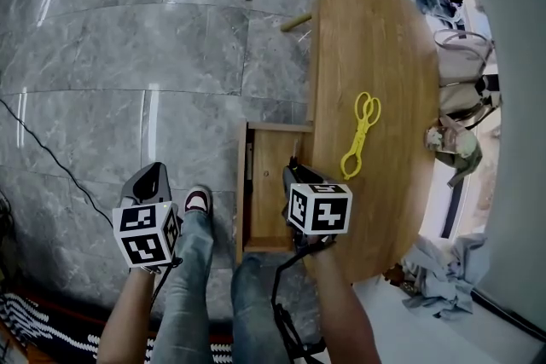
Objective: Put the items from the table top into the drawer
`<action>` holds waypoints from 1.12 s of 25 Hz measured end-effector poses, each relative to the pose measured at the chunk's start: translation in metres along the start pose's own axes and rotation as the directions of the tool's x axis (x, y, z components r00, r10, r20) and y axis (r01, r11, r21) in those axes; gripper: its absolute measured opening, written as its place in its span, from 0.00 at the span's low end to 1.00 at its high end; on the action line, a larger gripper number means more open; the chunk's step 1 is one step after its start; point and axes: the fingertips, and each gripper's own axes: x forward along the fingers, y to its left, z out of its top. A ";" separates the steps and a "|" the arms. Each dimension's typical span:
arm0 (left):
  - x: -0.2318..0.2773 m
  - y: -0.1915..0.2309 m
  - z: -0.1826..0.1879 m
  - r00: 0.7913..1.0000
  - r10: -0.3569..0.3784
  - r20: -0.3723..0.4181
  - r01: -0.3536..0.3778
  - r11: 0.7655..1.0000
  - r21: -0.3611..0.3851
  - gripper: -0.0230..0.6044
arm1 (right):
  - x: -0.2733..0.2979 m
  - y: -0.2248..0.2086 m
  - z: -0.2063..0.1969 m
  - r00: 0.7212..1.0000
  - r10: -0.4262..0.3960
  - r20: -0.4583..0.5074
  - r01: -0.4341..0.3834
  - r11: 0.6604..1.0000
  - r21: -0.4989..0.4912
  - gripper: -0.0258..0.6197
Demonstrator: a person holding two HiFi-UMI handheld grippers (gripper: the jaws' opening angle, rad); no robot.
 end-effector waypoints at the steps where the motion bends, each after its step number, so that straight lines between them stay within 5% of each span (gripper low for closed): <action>1: 0.001 -0.001 -0.001 1.000 -0.001 -0.001 0.001 1.000 0.000 0.03 | 0.001 0.002 -0.001 1.000 0.009 0.000 -0.009 1.000 0.002 0.21; 19: 0.010 -0.041 0.001 0.999 -0.031 -0.021 0.031 0.999 0.040 0.03 | -0.020 -0.030 0.002 0.999 -0.015 0.037 0.014 1.000 0.011 0.25; 28: 0.017 -0.067 0.012 0.998 -0.058 -0.024 0.060 0.995 0.079 0.03 | -0.052 -0.076 0.022 0.974 -0.162 0.158 0.152 0.986 0.071 0.25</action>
